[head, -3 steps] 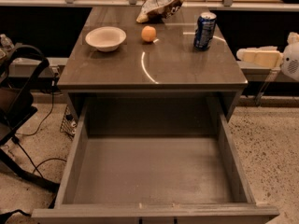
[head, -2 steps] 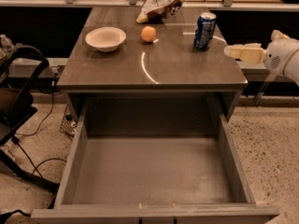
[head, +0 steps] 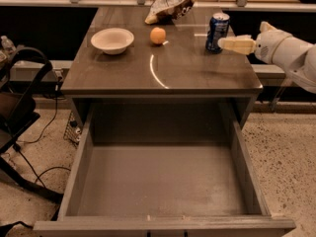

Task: Pick pepsi can

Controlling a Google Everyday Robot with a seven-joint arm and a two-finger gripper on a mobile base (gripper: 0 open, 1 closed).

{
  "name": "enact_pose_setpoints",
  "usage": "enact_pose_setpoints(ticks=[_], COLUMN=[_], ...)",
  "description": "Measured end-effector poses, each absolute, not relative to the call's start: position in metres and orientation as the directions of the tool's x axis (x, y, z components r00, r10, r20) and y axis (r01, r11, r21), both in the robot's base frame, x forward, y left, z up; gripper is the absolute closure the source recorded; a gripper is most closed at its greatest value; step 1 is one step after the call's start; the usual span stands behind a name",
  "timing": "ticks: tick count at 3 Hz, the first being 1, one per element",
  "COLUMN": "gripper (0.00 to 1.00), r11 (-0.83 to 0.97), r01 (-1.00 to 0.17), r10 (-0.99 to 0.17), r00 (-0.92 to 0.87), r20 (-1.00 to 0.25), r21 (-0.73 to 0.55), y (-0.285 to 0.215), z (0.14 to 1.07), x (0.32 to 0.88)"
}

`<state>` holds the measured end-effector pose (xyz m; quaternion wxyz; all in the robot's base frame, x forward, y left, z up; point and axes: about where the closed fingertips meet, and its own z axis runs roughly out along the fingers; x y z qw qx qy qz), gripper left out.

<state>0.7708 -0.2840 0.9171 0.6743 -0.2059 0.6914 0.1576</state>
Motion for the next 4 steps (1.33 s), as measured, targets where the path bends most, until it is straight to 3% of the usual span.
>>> enact_pose_setpoints(ticks=[2, 4], gripper=[0.00, 0.49], r11=[0.841, 0.826], r01=[-0.540, -0.564], r10=[-0.068, -0.049], r00=[-0.038, -0.067], r20=[-0.997, -0.997], r21=[-0.037, -0.002], y=[-0.257, -0.231], z=[0.907, 0.898], x=[0.819, 0.835])
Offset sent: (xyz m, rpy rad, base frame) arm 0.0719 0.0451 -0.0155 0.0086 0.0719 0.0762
